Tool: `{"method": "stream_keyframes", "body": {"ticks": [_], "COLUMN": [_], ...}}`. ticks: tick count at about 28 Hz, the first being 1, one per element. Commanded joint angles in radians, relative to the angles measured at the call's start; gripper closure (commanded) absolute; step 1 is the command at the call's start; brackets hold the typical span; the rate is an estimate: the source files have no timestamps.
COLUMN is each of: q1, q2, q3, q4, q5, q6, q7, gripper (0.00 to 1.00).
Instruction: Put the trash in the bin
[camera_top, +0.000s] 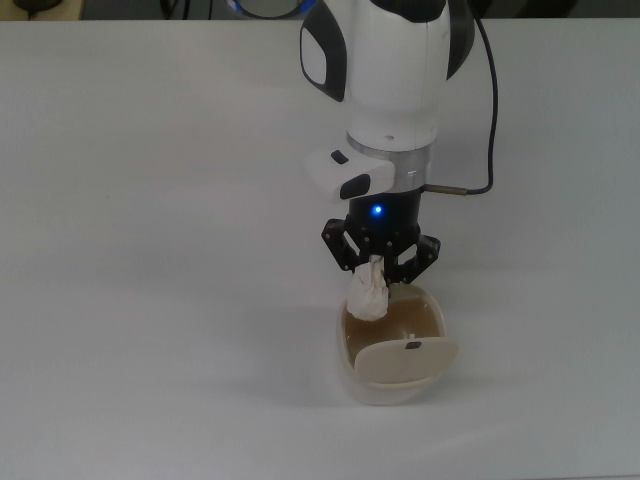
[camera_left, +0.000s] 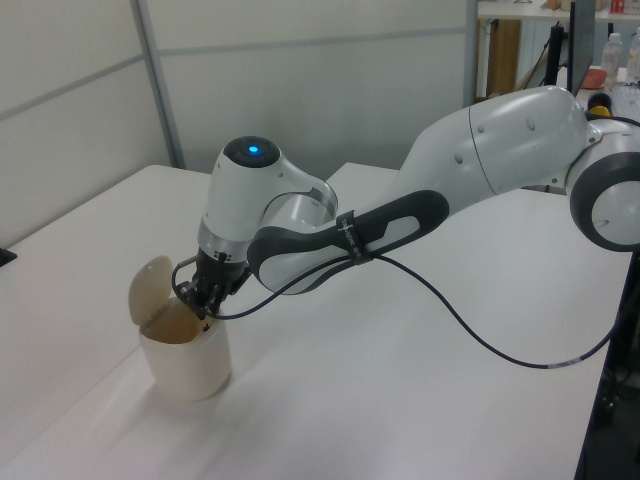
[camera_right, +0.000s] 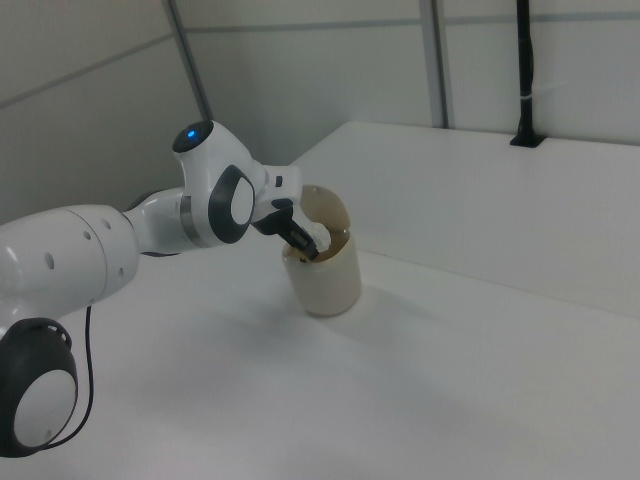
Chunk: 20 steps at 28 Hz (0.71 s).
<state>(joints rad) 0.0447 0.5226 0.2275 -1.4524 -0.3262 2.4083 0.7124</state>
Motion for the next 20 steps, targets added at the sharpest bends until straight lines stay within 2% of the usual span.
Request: {"method": "stream_keyframes", "body": {"ticks": [1,10,14,17,19,20], "q1": [0.034,0.037,0.027,0.017,0.012,0.003], "q2": [0.013,-0.006,-0.03,-0.053,-0.064,-0.082], "q3": [-0.017,-0.014,-0.014,-0.011,-0.013,-0.016], "q4": [0.027,0.027,0.026,0.024,0.024,0.024], "q5": [-0.04,-0.033,-0.024,0.013,0.061,0.108], "q6": [0.003,-0.012,-0.083,-0.198,-0.254,-0.305], "q7": [0.036,0.033,0.024,-0.036,-0.092,-0.155], "gripper": [0.0,0.0,0.0,0.0,0.0,0.0]}}
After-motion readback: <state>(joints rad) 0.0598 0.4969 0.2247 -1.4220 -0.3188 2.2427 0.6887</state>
